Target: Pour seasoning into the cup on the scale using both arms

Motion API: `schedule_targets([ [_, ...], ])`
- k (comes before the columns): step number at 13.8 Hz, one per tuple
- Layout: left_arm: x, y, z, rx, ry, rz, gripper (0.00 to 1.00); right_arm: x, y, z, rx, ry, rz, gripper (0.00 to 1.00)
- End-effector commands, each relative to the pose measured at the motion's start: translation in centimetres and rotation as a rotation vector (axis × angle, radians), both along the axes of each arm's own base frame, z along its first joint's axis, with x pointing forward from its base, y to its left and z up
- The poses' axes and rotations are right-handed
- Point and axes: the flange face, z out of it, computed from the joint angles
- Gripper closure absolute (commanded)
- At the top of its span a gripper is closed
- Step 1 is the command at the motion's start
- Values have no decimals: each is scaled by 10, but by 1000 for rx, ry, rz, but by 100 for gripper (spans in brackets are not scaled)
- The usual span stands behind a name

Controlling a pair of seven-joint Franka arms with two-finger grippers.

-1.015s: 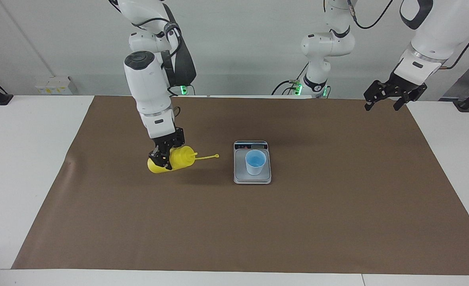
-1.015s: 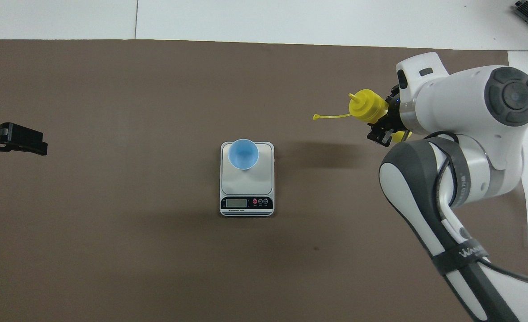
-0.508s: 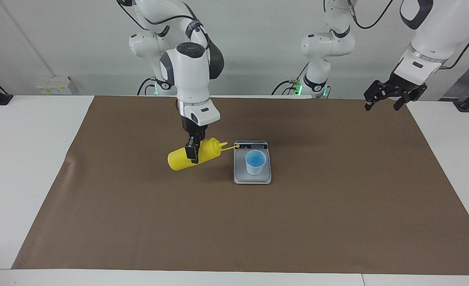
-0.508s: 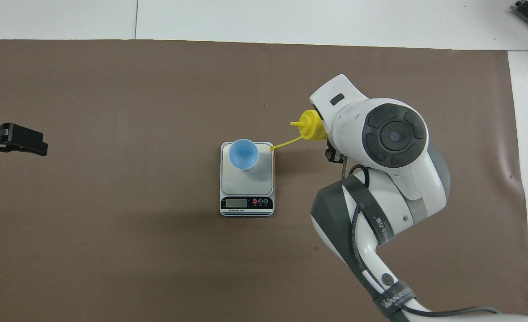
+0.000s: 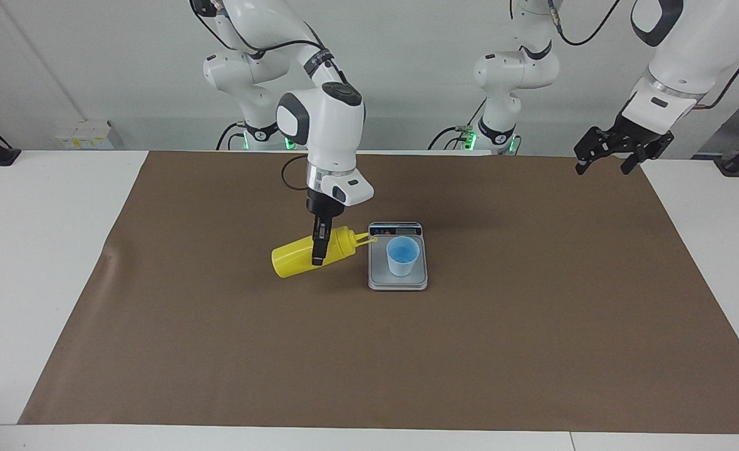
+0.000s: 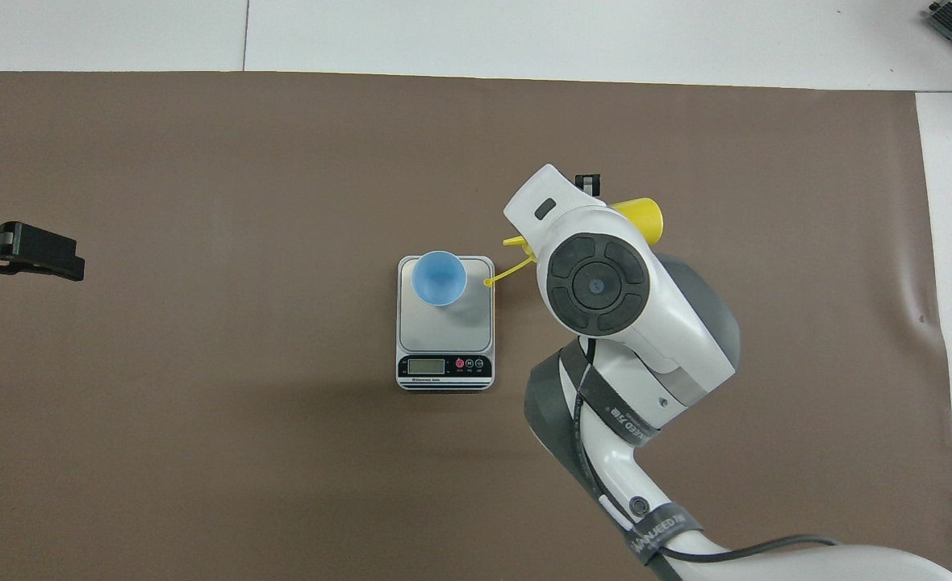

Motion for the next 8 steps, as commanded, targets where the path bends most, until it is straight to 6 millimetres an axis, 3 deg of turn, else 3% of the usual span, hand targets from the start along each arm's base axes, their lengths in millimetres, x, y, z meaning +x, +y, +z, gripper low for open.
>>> schedule_targets([
  [1,-5,3,0,12,2,-2,0,6,4,-5,-43,-38,-7,100],
  [4,-6,4,0,14,4,-2,0,25,6,-7,-161,-77,25,100],
  [8,-6,4,0,14,4,-2,0,18,57,-31,-241,-49,62,100],
])
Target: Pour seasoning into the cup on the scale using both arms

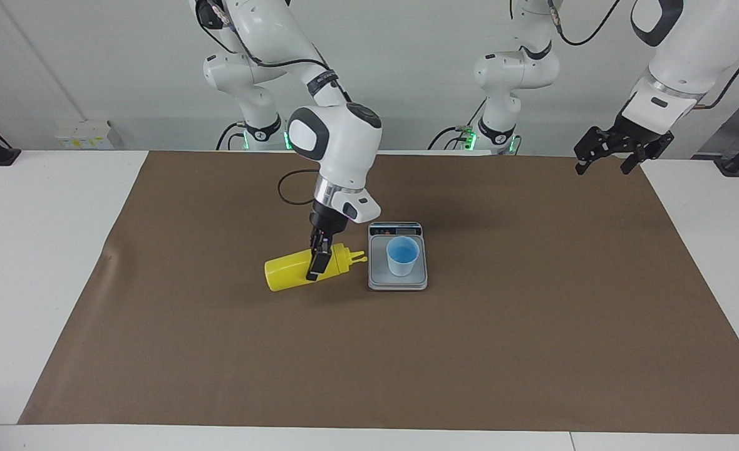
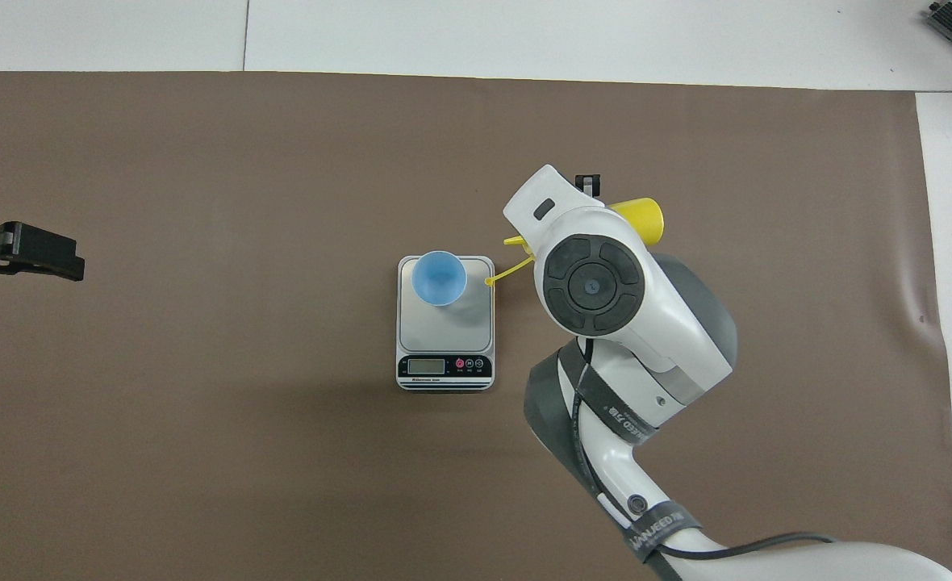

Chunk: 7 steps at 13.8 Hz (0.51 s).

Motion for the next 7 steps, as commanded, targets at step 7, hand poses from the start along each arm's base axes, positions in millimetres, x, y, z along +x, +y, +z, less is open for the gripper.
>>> schedule_targets([
  [7,-6,4,0,14,4,-2,0,-3,55,-13,-176,-88,58,100],
])
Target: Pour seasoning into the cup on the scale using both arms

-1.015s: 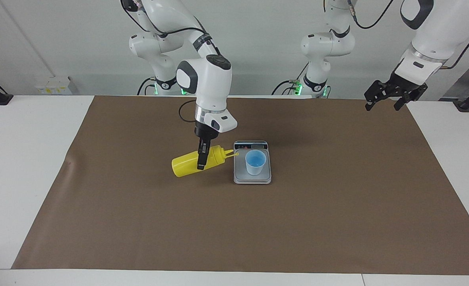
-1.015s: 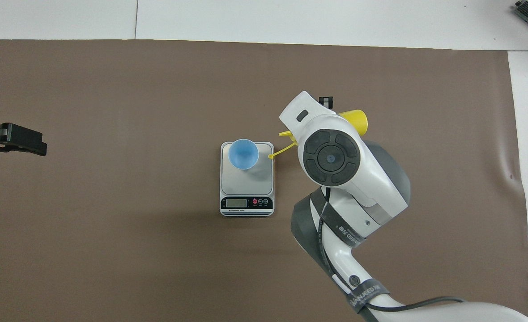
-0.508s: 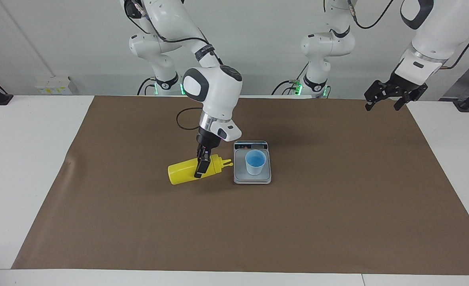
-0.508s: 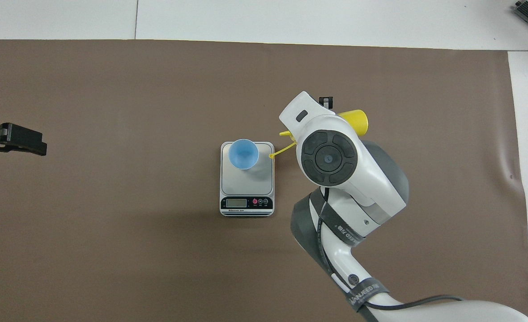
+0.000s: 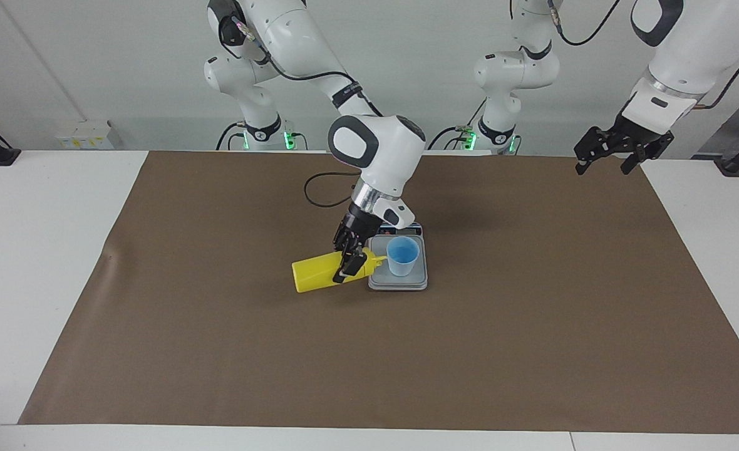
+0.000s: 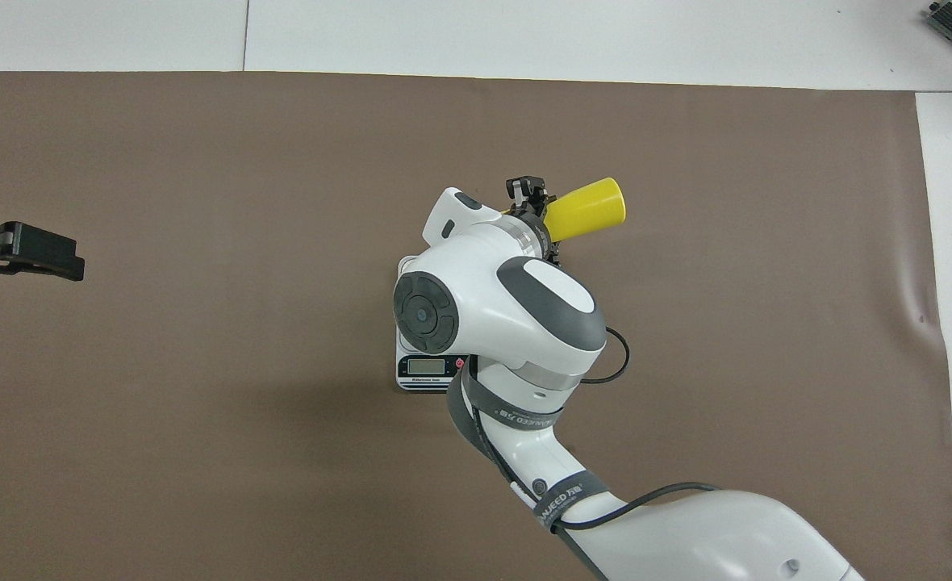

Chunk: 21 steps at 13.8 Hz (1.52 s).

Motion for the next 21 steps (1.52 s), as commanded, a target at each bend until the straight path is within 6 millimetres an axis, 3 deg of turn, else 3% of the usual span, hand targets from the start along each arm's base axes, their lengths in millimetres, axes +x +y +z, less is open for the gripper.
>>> schedule_targets([
  [1,-5,4,0,14,2,-2,0,4,4,6,-44,-51,7,100],
  [5,-6,4,0,14,4,-2,0,2,4,3,-85,-58,18,100],
  [7,-6,4,0,14,4,-2,0,-11,20,0,-102,-71,32,100],
  [11,-5,3,0,14,2,-4,0,-21,31,-7,-110,-86,33,100],
  [21,-6,4,0,14,4,-2,0,-25,28,-22,-126,-93,43,100],
])
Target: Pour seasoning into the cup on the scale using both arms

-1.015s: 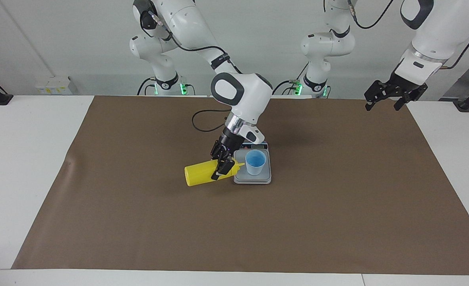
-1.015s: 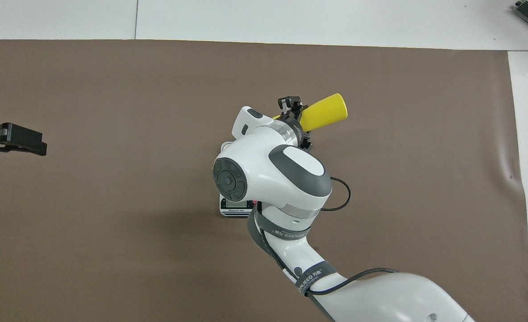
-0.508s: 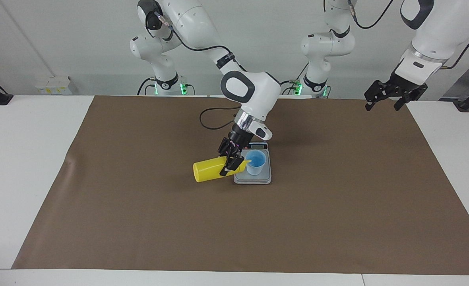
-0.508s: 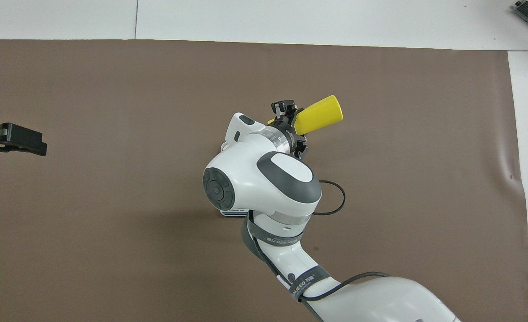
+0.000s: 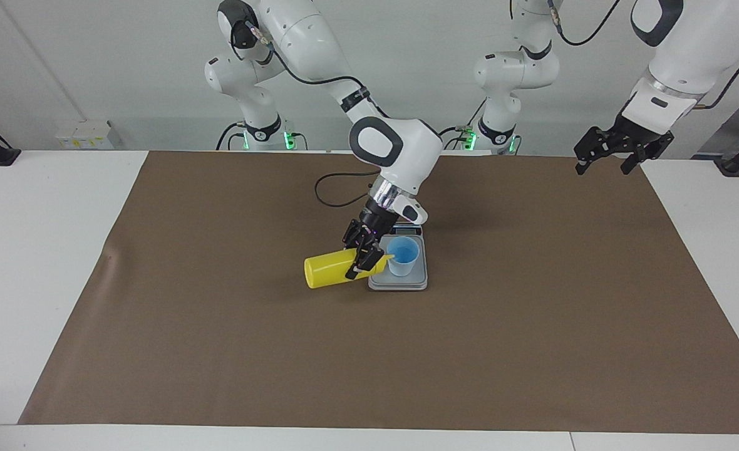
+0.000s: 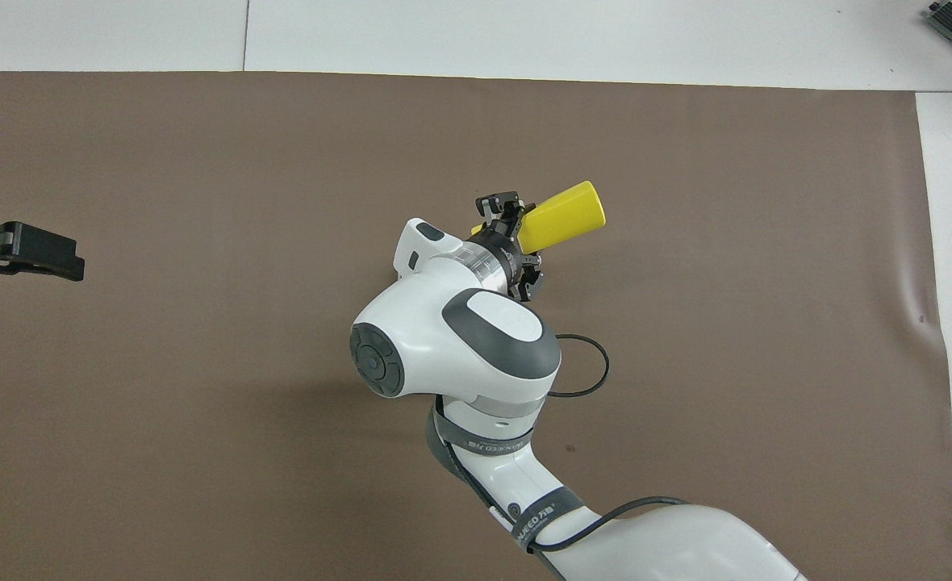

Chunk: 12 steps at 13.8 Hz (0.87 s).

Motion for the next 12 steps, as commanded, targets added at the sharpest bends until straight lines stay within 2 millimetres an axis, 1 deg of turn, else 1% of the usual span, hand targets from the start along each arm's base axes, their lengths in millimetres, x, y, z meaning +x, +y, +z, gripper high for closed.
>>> schedule_targets([
  [1,-6,4,0,14,4,-2,0,0,-2,3,-14,-39,3,100],
  [7,-6,4,0,14,4,-2,0,-1,-1,4,-15,-39,1,100],
  [8,-6,4,0,14,4,-2,0,-3,1,6,-18,-43,-7,100],
  [10,-6,4,0,14,4,-2,0,-17,13,7,-19,-64,-44,100],
  [12,-5,3,0,12,2,-2,0,-19,13,11,-2,-74,-66,100],
])
